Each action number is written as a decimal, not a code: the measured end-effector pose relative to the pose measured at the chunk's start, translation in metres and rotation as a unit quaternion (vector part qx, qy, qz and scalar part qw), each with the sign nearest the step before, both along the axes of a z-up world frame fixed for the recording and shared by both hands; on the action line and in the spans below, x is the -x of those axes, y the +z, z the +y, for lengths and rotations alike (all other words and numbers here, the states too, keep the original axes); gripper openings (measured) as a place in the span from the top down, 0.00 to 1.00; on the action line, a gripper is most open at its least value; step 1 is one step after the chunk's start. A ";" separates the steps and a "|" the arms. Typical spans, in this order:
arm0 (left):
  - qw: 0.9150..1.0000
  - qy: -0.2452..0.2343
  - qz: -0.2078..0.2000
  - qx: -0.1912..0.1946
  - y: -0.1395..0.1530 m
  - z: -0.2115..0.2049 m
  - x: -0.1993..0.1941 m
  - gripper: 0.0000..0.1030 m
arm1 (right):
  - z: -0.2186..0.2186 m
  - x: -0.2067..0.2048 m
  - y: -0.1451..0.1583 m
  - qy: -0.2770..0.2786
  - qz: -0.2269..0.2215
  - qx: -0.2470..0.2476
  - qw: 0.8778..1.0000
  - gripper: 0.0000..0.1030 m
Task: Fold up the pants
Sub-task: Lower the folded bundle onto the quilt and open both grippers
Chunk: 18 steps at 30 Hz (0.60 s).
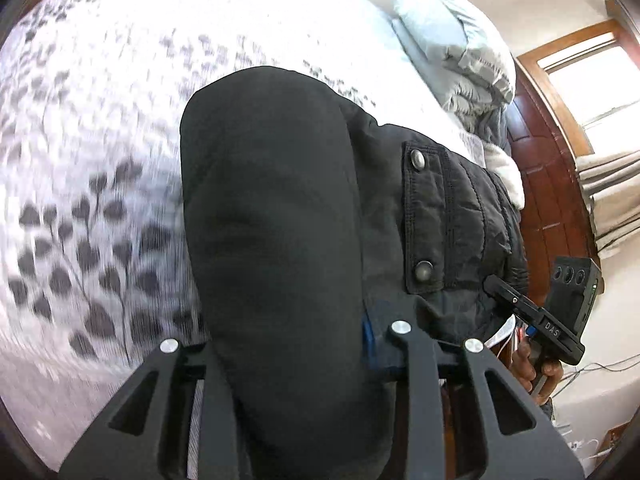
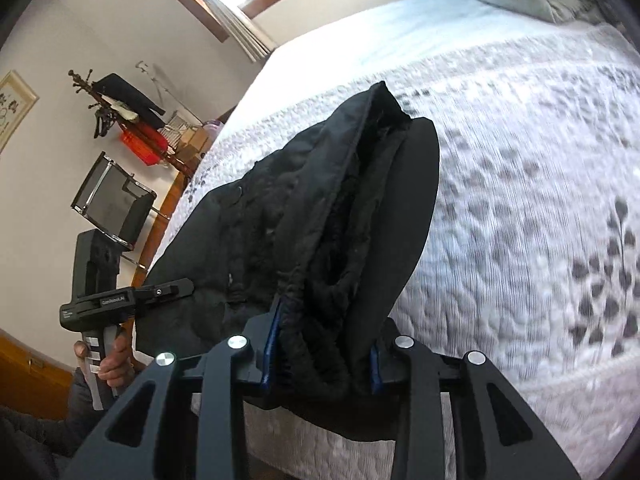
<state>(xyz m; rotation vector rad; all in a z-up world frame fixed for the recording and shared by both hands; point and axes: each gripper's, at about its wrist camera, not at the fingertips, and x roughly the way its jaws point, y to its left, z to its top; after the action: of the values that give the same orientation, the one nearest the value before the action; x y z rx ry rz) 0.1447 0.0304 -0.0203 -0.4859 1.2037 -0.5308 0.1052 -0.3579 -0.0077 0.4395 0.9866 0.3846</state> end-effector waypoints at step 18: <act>0.999 0.029 -0.015 -0.043 -0.030 -0.002 -0.083 0.71 | 0.003 -0.115 -0.061 -0.010 0.063 -0.020 0.998 0.67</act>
<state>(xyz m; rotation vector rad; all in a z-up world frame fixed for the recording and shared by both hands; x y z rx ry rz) 0.2278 0.0283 -0.0506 -0.4368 1.1749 -0.4346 0.2206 -0.3553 -0.0689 0.5149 1.0982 0.3624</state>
